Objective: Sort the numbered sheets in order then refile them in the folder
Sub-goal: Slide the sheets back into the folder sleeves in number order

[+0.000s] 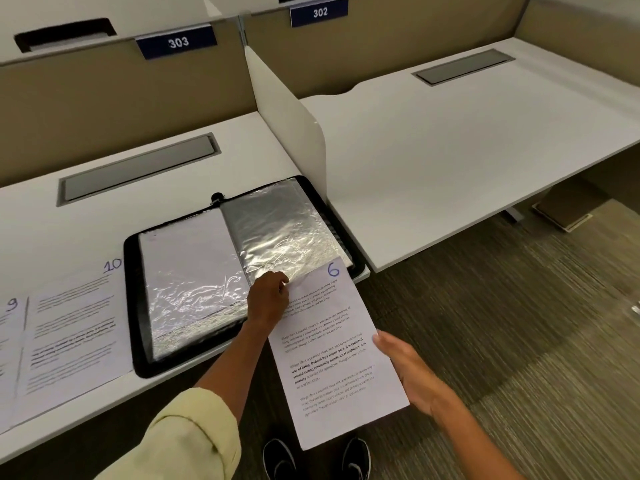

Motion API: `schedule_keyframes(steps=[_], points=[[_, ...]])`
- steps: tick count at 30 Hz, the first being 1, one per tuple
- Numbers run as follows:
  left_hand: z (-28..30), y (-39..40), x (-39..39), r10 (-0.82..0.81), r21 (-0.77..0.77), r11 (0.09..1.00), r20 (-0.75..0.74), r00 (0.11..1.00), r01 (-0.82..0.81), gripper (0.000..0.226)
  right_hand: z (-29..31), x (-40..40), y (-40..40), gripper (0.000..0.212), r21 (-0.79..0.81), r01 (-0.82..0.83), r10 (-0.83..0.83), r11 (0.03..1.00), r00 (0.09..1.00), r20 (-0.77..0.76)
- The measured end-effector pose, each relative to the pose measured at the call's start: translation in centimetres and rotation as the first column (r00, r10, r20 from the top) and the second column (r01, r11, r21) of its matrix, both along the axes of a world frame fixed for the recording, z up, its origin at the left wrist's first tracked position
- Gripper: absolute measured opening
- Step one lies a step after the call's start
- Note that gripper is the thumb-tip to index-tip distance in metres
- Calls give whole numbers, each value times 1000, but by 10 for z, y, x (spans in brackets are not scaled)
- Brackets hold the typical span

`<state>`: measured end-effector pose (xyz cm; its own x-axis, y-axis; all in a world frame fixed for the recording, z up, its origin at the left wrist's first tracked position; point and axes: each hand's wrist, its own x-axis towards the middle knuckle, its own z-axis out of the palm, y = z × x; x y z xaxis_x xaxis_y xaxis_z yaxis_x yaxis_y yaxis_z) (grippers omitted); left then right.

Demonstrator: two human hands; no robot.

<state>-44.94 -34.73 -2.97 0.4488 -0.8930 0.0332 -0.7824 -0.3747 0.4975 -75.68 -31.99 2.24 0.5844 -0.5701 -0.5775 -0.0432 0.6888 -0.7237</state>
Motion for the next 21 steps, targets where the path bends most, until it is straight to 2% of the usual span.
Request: schedule_keyframes(steps=[3,5,9,15,19,21], points=[[0,-1,0,-9,24,1000,21,1000,8,14,1,18,-17,33,-113,-99,84,989,988,-131],[0,-2,0,1,21,1000,17,1000,-1,14,-2,32,-26,27,-249,-155,79,956,954,-288],[4,-5,-4,9,32,999,19,1000,-10,16,-7,61,-40,22,-411,-249,32,877,883,-468],[7,-13,-3,-23,43,999,13,1000,22,17,-6,82,-44,41,-574,-442,0,689,792,-610],[13,-22,-7,-79,-20,997,37,996,80,13,-1,92,-38,71,-528,-710,-24,466,586,-810],[17,-26,-10,-106,-58,992,44,993,109,11,-3,98,-36,75,-474,-788,-53,393,495,-867]])
